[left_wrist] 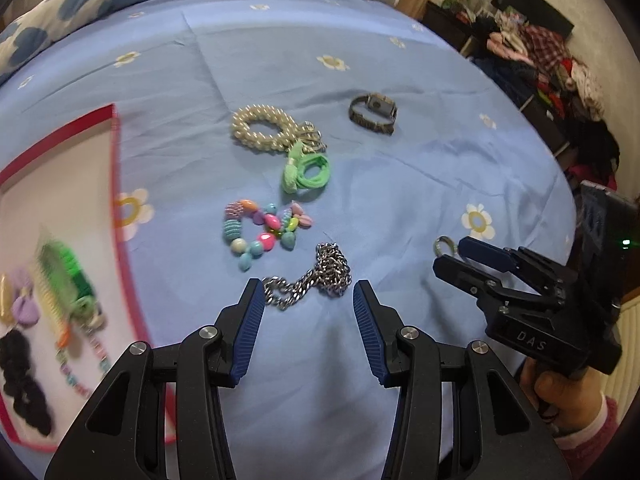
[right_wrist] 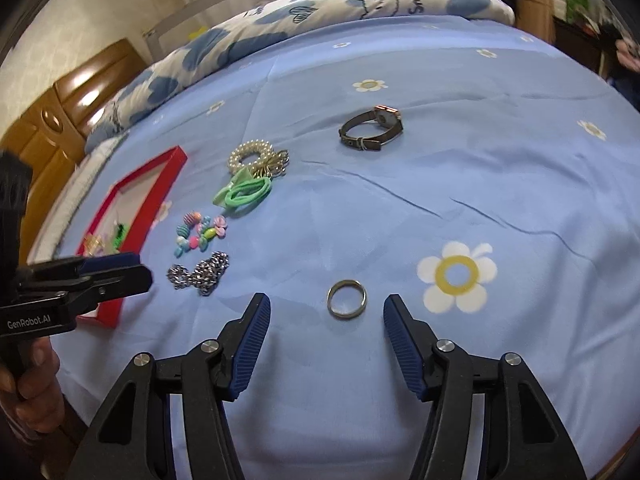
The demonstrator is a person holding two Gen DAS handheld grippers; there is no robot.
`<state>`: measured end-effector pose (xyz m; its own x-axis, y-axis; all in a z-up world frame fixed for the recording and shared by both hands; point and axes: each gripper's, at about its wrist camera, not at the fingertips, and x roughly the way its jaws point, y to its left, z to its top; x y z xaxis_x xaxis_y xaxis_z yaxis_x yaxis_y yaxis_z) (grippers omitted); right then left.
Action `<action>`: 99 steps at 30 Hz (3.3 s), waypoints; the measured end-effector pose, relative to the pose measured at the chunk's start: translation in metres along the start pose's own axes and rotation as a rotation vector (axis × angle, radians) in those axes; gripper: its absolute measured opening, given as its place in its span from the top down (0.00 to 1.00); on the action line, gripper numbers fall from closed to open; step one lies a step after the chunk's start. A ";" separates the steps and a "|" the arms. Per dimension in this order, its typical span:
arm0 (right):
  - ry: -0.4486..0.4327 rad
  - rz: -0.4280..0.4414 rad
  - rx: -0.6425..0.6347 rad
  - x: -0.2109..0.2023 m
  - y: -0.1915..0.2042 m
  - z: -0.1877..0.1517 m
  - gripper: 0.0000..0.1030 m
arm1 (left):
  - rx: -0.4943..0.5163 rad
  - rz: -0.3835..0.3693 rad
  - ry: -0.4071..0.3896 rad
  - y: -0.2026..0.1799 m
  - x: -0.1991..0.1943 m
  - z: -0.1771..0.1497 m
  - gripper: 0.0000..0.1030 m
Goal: Organize jewelry
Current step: 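Grasp the silver chain with the left tool while the right tool grasps the silver ring, then carry the chain into the tray and open the left tool while the right releases the ring there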
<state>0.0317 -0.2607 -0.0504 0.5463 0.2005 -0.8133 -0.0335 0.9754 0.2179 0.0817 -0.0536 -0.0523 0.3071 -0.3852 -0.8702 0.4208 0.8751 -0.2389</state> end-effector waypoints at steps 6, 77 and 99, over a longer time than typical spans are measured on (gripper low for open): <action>0.004 -0.014 -0.026 0.011 0.000 -0.004 0.56 | 0.029 0.010 0.043 -0.007 0.026 0.001 0.57; 0.004 0.374 -0.283 0.006 0.215 0.021 0.77 | -0.352 0.128 -0.288 0.163 -0.157 -0.097 0.95; 0.186 0.325 -0.356 0.083 0.253 0.012 0.77 | -0.407 0.156 -0.146 0.199 -0.101 -0.111 0.95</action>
<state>0.0785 0.0017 -0.0565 0.3028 0.4801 -0.8233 -0.4773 0.8241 0.3050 0.0399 0.1918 -0.0602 0.4696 -0.2513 -0.8464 -0.0004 0.9586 -0.2849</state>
